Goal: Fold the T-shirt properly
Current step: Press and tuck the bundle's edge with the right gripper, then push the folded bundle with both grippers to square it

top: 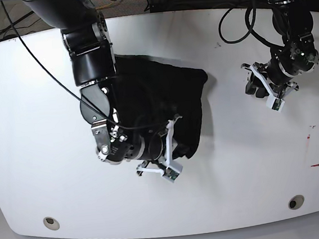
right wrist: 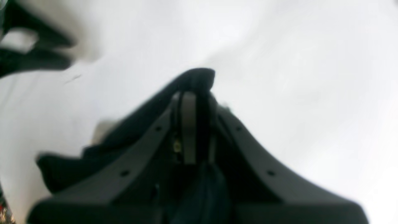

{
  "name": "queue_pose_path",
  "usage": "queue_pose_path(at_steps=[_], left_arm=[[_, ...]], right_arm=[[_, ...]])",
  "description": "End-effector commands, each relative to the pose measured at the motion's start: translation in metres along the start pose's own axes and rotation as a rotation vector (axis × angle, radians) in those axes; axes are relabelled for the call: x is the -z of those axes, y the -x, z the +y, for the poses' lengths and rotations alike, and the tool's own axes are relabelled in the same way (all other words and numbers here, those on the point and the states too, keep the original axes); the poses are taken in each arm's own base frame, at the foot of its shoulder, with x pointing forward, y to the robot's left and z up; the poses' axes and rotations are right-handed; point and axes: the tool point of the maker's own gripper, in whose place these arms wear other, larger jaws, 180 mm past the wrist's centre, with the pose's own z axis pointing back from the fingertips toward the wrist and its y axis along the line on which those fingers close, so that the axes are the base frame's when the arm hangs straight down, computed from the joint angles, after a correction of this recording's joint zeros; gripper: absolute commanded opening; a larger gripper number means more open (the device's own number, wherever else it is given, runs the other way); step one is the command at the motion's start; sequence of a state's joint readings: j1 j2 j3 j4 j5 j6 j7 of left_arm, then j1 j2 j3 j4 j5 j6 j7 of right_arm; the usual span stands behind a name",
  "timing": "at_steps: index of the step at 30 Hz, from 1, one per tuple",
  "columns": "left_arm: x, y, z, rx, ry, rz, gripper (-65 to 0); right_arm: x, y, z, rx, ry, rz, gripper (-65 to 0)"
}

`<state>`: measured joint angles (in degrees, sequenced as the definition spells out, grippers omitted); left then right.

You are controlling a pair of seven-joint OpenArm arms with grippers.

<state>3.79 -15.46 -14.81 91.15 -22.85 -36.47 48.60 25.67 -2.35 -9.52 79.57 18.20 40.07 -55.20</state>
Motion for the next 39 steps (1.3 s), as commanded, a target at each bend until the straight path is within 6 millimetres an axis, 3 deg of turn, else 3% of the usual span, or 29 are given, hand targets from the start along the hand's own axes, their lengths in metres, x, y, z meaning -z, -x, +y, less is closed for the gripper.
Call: queue_pose_path(at_steps=[1,6,8,13,16,18,22,27,32,36,39], left_arm=[[0.001,-0.015,-0.006,0.030,0.019,-0.037,-46.1],[0.001,-0.008,-0.012,0.036,0.033,-0.022,-46.1],[0.001,-0.009,-0.013,0.034,0.036,-0.025,-46.1],[-0.004,-0.021,-0.016,0.063,0.031,-0.056,-46.0],[-0.006,-0.038,-0.034,0.127,0.060,-0.087,-46.0],[-0.009,-0.050,-0.045,0.169,0.074,-0.117,-46.0],[-0.011,-0.069,-0.078,0.258,0.135,-0.160,-46.0],[-0.010,-0.097,-0.133,0.398,0.254,-0.219,-46.0],[-0.002,-0.109,-0.179,0.464,0.360,-0.246,-46.0],[0.008,-0.104,-0.197,0.422,0.408,-0.236,-46.0],[0.026,-0.085,-0.193,0.370,0.423,-0.167,-46.0]], right_arm=[[-0.008,-0.028,-0.015,-0.030,0.032,-0.052,-65.0],[0.003,-0.024,-0.021,0.019,0.011,-0.077,-65.0],[0.010,-0.021,-0.021,0.049,-0.003,-0.106,-61.0],[0.020,-0.019,-0.030,0.105,-0.015,-0.145,-32.3],[0.008,-0.020,-0.041,0.088,0.012,-0.157,-22.2],[-0.003,-0.027,-0.044,0.065,0.026,-0.176,-20.5],[-0.026,-0.018,-0.056,0.029,0.063,-0.145,-20.5],[-0.067,0.022,-0.086,0.108,0.149,-0.115,-20.6],[-0.097,0.092,-0.107,0.241,0.236,-0.027,-20.6],[-0.100,0.129,-0.099,0.280,0.235,0.033,-20.6],[-0.095,0.146,-0.090,0.315,0.221,0.028,-20.6]])
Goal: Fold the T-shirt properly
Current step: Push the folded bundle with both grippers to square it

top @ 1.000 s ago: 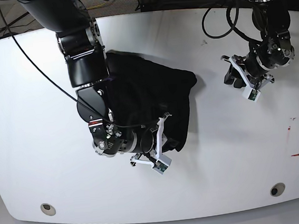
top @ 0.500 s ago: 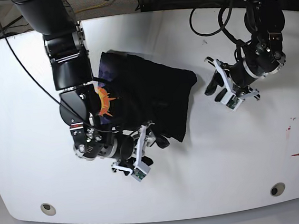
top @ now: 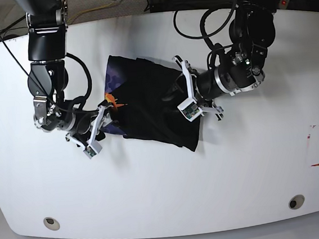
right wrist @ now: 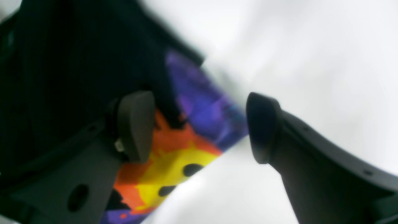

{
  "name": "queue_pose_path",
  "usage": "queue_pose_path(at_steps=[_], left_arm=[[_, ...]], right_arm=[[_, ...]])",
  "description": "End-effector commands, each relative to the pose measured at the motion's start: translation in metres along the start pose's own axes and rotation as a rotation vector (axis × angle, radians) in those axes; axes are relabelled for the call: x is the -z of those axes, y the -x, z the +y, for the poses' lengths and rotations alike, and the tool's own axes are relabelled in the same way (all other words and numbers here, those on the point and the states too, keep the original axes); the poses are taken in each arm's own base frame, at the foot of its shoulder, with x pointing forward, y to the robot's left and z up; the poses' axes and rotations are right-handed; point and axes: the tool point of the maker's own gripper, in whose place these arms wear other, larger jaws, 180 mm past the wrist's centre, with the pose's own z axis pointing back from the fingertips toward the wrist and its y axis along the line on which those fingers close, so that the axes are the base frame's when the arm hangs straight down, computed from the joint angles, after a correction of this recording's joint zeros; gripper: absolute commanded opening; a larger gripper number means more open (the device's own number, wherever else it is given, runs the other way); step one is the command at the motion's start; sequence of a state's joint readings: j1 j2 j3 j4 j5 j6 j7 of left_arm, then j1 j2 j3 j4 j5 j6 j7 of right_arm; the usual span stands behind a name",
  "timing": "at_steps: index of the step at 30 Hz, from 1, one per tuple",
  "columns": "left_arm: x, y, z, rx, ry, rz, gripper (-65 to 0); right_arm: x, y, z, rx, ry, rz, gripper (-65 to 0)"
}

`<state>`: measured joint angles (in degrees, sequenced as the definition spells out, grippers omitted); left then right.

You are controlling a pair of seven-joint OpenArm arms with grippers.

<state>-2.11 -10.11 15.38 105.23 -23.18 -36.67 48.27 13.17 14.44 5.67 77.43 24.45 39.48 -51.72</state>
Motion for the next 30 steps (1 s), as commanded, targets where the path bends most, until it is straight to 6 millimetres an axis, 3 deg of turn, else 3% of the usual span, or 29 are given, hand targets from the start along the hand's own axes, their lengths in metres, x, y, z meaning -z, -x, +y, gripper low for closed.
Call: queue_pose_path(at_steps=[1,8,15,18,23,26,28,30], left_arm=[[0.011,0.022,0.008,-0.069,0.013,0.043,-46.0],[0.030,0.069,0.038,-0.185,0.009,0.160,-46.0],[0.015,0.094,0.095,-0.216,-0.072,0.177,-46.0],[0.004,0.087,0.113,-0.188,-0.098,0.172,-46.0],[-0.027,0.047,0.132,-0.103,-0.132,0.070,-46.0],[-0.034,0.037,0.133,-0.083,-0.153,0.040,-46.0],[-0.039,0.038,0.125,-0.070,-0.153,0.048,-46.0],[-0.045,0.036,0.123,-0.057,-0.167,0.060,-46.0]], right_arm=[[0.000,-0.008,-0.002,0.021,-0.016,-0.083,-20.6],[0.009,0.024,-0.023,0.133,-0.006,-0.089,-20.6],[-0.004,0.030,-0.031,0.112,0.020,-0.087,-20.6],[-0.009,0.020,-0.029,0.077,0.024,-0.098,-20.6],[-0.034,-0.005,-0.013,-0.066,0.053,-0.089,-20.6],[-0.047,-0.022,-0.006,-0.105,0.081,-0.125,-20.6],[-0.059,-0.027,-0.017,-0.084,0.123,-0.146,-22.7],[-0.064,-0.023,-0.032,-0.039,0.154,-0.153,-30.0]])
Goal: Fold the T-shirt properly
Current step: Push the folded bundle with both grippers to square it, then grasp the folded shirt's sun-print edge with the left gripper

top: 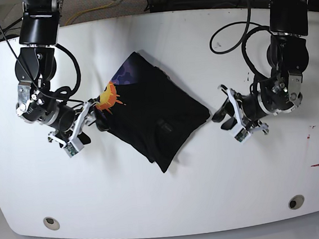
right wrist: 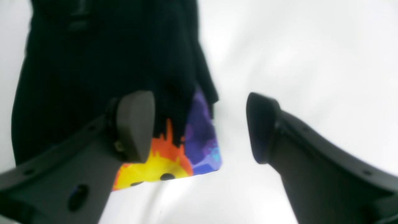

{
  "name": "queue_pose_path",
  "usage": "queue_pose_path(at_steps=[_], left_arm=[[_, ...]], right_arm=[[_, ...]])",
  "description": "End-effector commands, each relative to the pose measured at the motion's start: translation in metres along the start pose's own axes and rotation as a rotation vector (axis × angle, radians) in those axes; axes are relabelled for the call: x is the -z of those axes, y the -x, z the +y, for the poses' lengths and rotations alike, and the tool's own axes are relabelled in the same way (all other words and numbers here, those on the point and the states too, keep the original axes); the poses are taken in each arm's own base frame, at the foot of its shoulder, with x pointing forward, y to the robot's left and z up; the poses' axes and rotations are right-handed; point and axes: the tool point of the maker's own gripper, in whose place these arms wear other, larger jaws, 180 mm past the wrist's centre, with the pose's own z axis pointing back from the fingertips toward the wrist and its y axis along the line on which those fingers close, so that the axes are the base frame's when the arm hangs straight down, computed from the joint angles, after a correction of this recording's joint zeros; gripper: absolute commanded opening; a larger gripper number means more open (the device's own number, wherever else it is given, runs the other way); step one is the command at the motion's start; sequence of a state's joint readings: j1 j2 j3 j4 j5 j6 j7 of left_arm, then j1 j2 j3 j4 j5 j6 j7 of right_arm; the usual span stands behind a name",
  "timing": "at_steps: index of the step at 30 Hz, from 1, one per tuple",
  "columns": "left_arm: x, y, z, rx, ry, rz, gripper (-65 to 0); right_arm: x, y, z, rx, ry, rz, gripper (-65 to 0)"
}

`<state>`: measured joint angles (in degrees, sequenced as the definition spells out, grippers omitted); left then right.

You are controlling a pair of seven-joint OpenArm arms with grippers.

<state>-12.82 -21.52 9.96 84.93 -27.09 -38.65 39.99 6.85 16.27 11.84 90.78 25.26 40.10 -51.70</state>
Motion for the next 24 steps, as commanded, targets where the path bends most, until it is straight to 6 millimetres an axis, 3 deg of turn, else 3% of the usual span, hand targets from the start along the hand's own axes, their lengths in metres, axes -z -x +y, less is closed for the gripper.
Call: queue_pose_path(at_steps=[1,5,8,10,15,20,24], left_arm=[[-0.015,-0.012,-0.002,0.042,-0.020,-0.013,-46.0],[-0.026,-0.002,-0.008,0.033,-0.037,0.001,-46.0],[-0.027,-0.001,-0.022,0.011,-0.032,-0.014,-46.1],[-0.030,0.002,-0.027,-0.006,-0.038,-0.011,-46.1],[-0.027,0.004,-0.035,-0.040,-0.033,-0.019,-46.1],[-0.024,0.009,-0.032,-0.120,-0.072,0.002,-45.7],[-0.017,0.000,-0.035,-0.184,-0.088,-0.028,-37.8]], right_arm=[[-0.011,-0.007,-0.035,0.048,0.076,-0.035,-35.4],[0.003,0.011,-0.061,0.088,0.123,0.040,-51.4],[0.017,0.030,-0.068,0.113,0.136,0.060,-53.1],[0.025,0.042,-0.063,0.110,0.126,0.100,-52.5],[0.036,0.055,-0.016,0.053,0.051,0.129,-52.6],[0.036,0.061,0.054,-0.023,-0.038,0.164,-52.6],[0.039,0.049,0.113,-0.056,-0.126,0.138,-52.6]])
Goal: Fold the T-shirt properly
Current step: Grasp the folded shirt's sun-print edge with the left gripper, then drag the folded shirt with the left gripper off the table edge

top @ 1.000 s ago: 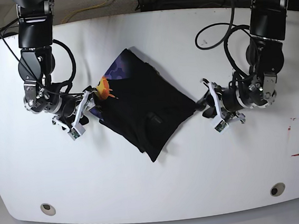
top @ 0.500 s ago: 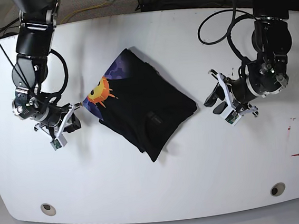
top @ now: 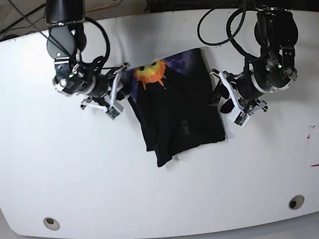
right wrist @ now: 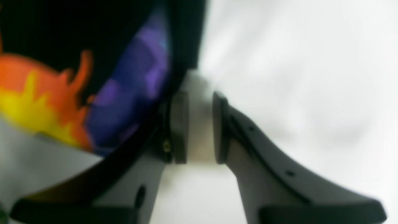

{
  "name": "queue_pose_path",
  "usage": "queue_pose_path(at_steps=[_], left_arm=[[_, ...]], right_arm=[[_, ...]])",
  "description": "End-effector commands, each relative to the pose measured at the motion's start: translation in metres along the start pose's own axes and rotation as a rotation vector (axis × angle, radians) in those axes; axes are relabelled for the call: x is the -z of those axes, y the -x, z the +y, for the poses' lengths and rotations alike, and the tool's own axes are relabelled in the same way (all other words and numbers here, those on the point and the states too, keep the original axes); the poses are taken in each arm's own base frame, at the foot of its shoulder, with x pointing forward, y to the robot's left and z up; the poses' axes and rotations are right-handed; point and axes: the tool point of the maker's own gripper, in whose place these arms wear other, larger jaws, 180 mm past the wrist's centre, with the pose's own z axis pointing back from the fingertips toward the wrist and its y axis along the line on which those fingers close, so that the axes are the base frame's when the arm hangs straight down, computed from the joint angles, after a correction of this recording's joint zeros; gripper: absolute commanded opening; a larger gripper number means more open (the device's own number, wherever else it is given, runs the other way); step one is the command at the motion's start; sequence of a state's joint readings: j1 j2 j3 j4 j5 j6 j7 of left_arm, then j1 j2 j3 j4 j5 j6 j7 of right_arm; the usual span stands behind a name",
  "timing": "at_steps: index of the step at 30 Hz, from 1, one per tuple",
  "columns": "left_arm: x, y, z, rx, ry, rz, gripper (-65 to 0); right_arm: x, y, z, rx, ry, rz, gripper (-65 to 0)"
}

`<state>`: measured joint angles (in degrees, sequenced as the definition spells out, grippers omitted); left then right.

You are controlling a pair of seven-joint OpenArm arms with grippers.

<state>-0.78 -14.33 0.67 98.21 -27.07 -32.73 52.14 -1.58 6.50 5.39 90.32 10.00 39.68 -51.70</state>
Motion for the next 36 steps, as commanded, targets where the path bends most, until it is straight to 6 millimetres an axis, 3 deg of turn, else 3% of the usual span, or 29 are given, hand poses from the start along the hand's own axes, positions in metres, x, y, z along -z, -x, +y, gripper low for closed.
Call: queue_pose_path(at_steps=[1,5,8,13,16,18,22,24,27,31,36], left_arm=[[0.002,-0.028,-0.002,-0.053,-0.016,-0.096,-35.0],[0.008,-0.033,-0.001,-0.163,-0.051,-0.118,-28.6],[0.012,-0.036,-0.004,-0.220,-0.061,-0.129,-27.5],[0.027,-0.040,-0.015,-0.182,-0.104,-0.127,-27.2],[0.052,-0.014,-0.023,-0.148,-0.111,-0.051,-27.2],[0.067,0.014,-0.024,-0.181,-0.104,0.019,-27.2],[0.085,0.060,-0.007,-0.236,-0.123,0.105,-27.2],[0.078,0.095,0.015,-0.250,-0.157,0.181,-27.2],[0.063,0.122,0.044,-0.282,-0.208,0.231,-27.2],[0.007,0.155,0.118,-0.370,-0.377,0.259,-27.2],[-0.056,0.183,0.171,-0.354,-0.454,0.315,-27.2]], right_arm=[[-0.001,-0.036,0.040,-0.040,-0.065,-0.104,-52.5],[0.007,-0.042,0.064,-0.058,-0.119,-0.108,-52.5],[0.010,-0.045,0.081,-0.101,-0.155,-0.102,-52.6],[0.006,-0.041,0.061,-0.061,-0.112,-0.105,-52.6],[0.001,-0.035,0.046,-0.045,-0.081,-0.099,-52.6],[0.000,-0.034,0.043,-0.049,-0.077,-0.095,-52.6],[-0.002,-0.033,0.040,-0.051,-0.070,-0.094,-52.6],[-0.010,-0.042,0.035,-0.060,-0.045,-0.124,-52.6],[-0.020,-0.049,0.025,-0.055,-0.009,-0.155,-52.6],[-0.030,-0.058,0.019,-0.076,0.025,-0.181,-52.6],[-0.034,-0.063,0.019,-0.088,0.034,-0.197,-52.6]])
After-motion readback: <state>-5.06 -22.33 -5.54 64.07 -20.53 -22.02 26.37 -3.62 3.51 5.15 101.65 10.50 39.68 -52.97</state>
